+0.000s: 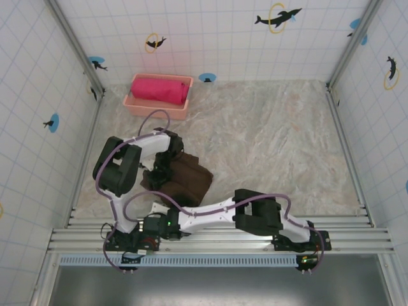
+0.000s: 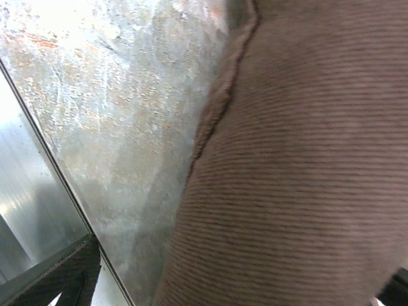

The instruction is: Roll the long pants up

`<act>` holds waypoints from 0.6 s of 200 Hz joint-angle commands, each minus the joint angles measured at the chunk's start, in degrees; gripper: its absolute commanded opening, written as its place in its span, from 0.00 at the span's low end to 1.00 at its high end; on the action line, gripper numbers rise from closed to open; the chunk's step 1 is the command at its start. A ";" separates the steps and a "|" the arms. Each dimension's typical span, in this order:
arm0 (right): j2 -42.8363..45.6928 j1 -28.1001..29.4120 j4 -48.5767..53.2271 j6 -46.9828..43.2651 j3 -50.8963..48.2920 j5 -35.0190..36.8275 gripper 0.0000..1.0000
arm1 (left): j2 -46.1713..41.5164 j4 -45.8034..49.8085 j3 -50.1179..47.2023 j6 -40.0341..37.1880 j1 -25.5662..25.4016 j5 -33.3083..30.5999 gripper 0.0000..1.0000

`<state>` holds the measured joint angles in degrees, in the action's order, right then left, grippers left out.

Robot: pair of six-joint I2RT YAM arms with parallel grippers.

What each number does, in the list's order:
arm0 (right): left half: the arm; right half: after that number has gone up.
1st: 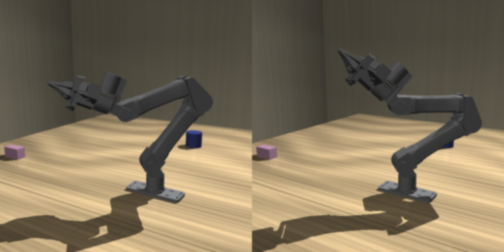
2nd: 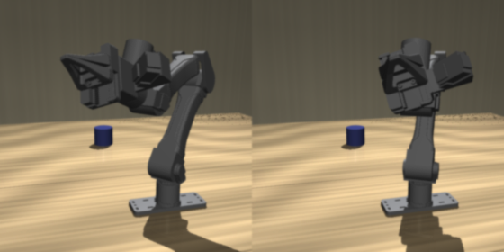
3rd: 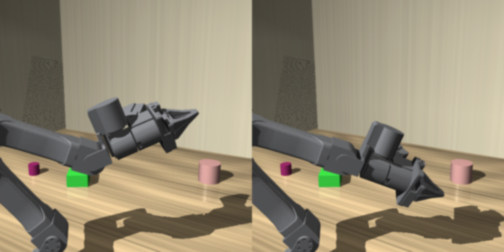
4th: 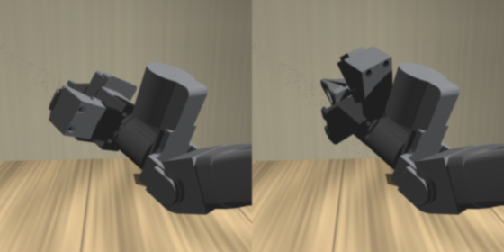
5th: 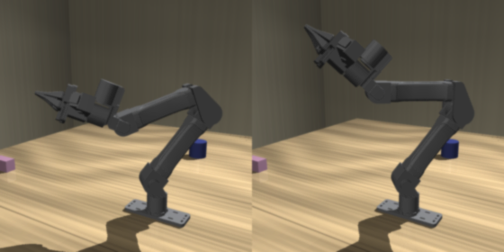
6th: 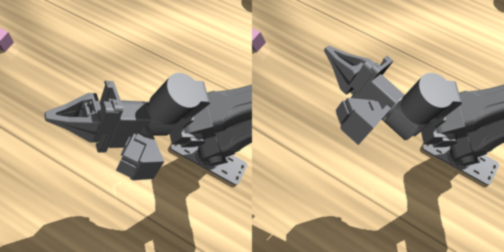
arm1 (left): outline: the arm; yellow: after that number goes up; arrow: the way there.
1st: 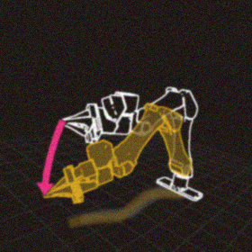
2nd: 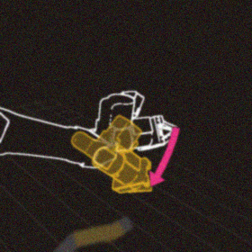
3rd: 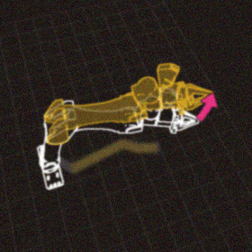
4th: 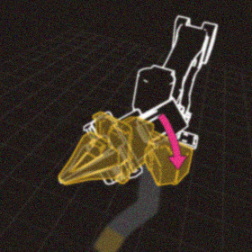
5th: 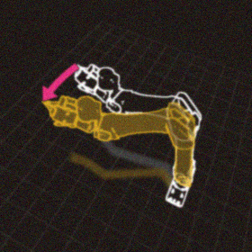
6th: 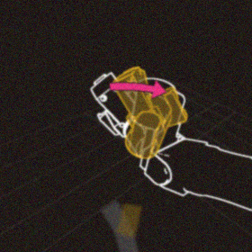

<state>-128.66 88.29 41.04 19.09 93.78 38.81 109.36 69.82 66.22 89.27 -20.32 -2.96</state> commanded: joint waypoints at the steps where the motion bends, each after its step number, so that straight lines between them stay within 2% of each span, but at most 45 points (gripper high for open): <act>1: -6.83 -1.00 2.58 3.09 0.19 7.01 0.92 | 2.66 -18.03 0.52 -2.27 0.32 1.45 0.00; 35: -9.10 -1.25 4.21 5.74 -0.92 17.51 0.92 | 1.32 -18.30 -1.69 -2.87 0.28 1.12 0.00; 57: -8.93 -1.81 5.52 7.22 -1.83 21.30 0.92 | 0.72 -18.10 -2.44 -3.32 0.32 0.99 0.00; 80: -7.96 -2.42 12.45 10.92 0.11 25.71 0.92 | 0.19 -17.36 -2.58 -3.67 0.28 0.58 0.00; 120: -3.30 -1.61 17.81 13.04 0.66 25.92 0.90 | -0.24 -16.71 -2.61 -3.41 0.28 0.76 0.00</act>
<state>-131.90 91.85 46.54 27.90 95.74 49.91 107.63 68.34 64.73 87.00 -20.32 -3.40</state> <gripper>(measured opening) 0.905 0.279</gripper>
